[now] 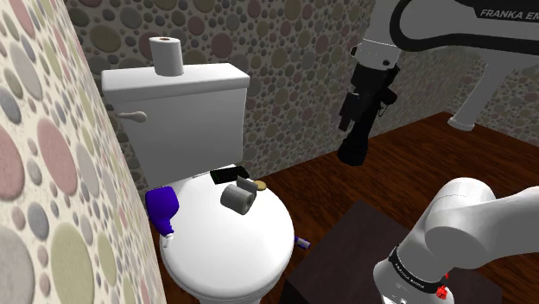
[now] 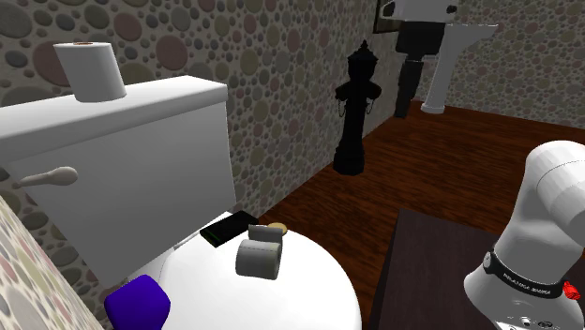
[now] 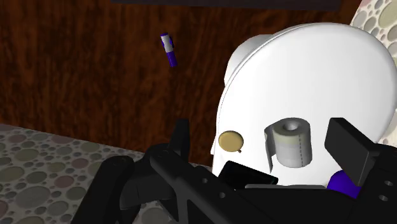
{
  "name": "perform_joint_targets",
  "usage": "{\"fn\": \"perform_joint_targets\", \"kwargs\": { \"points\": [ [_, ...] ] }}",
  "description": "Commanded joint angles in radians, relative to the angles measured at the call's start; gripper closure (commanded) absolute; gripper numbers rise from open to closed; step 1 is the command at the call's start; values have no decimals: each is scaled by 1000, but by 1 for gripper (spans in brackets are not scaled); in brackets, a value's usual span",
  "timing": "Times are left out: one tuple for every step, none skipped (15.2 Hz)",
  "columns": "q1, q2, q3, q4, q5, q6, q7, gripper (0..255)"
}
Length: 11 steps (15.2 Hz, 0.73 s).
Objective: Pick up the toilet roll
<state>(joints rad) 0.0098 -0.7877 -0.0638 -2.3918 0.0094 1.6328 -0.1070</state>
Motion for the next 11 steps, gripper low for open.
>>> {"fn": "perform_joint_targets", "kwargs": {
  "points": [
    [0, 0, 0, 0, 0, 0, 0, 0],
    [5, 24, -6, -11, 8, 33, -8, 0],
    [11, 49, -12, -21, 17, 67, -16, 0],
    [16, 75, -18, -30, 27, 100, -25, 0],
    [23, 103, -24, -37, 36, 133, -35, 0],
    [29, 132, -30, -43, 47, 165, -45, 0],
    [36, 162, -36, -47, 58, 197, -56, 0],
    [43, 193, -42, -50, 70, 229, -67, 0],
    [51, 225, -47, -51, 82, 260, -79, 0],
    [59, 258, -53, -51, 96, 290, -92, 0],
    [67, 292, -58, -49, 110, 320, -105, 0]
  ]
}}
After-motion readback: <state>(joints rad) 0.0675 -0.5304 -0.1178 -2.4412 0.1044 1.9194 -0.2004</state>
